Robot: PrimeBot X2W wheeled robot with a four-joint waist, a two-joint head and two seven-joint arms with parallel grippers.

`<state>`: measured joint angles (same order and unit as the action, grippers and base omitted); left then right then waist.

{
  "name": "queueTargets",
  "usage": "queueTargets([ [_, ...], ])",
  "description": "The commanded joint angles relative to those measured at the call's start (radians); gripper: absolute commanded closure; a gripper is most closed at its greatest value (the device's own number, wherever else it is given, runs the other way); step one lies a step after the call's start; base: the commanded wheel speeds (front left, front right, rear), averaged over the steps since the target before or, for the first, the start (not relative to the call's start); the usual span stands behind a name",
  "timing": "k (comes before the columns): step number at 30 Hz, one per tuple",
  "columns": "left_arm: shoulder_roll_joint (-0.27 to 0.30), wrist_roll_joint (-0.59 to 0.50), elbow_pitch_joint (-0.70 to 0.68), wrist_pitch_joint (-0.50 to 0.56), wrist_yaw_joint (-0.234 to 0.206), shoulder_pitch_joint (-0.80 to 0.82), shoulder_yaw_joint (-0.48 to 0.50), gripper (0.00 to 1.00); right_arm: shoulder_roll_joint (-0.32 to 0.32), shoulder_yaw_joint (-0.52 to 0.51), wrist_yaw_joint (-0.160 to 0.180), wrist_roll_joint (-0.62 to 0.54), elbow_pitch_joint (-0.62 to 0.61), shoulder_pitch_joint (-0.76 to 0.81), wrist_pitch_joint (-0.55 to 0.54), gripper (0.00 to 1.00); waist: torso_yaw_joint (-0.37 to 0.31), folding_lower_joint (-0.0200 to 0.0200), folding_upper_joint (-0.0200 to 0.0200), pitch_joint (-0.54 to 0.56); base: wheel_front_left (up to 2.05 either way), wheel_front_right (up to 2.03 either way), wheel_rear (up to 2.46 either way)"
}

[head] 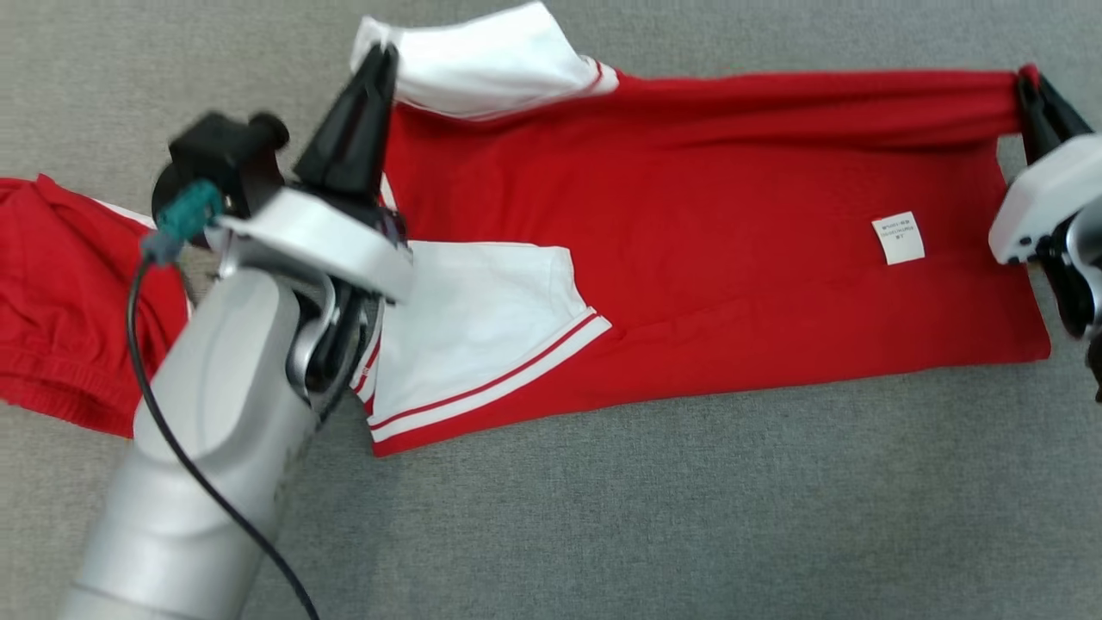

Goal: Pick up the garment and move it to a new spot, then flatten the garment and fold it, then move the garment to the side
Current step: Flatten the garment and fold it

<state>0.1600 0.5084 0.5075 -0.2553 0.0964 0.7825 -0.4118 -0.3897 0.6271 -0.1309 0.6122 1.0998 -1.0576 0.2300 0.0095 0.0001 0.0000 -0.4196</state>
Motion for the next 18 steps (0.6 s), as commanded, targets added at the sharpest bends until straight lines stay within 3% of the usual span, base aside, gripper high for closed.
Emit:
queueTargets([
  [1, 0.015, 0.012, -0.046, 0.009, -0.014, -0.051, 0.001, 1.00, -0.013, 0.007, 0.000, 0.010, -0.012, 0.034, 0.013, 1.00, 0.016, -0.0001, 0.0000, 0.023, 0.00, 0.00, 0.00],
  [10, 0.033, 0.059, -0.314, 0.079, -0.100, -0.321, -0.003, 1.00, -0.059, 0.001, 0.000, 0.041, -0.071, 0.173, 0.034, 1.00, 0.038, -0.0001, 0.0000, 0.065, 0.00, 0.00, 0.00],
  [18, 0.019, 0.084, -0.401, 0.108, -0.135, -0.461, -0.036, 1.00, -0.085, -0.045, 0.000, 0.020, -0.157, 0.269, 0.036, 1.00, 0.038, -0.0001, 0.0000, 0.064, 0.00, 0.00, 0.00],
])
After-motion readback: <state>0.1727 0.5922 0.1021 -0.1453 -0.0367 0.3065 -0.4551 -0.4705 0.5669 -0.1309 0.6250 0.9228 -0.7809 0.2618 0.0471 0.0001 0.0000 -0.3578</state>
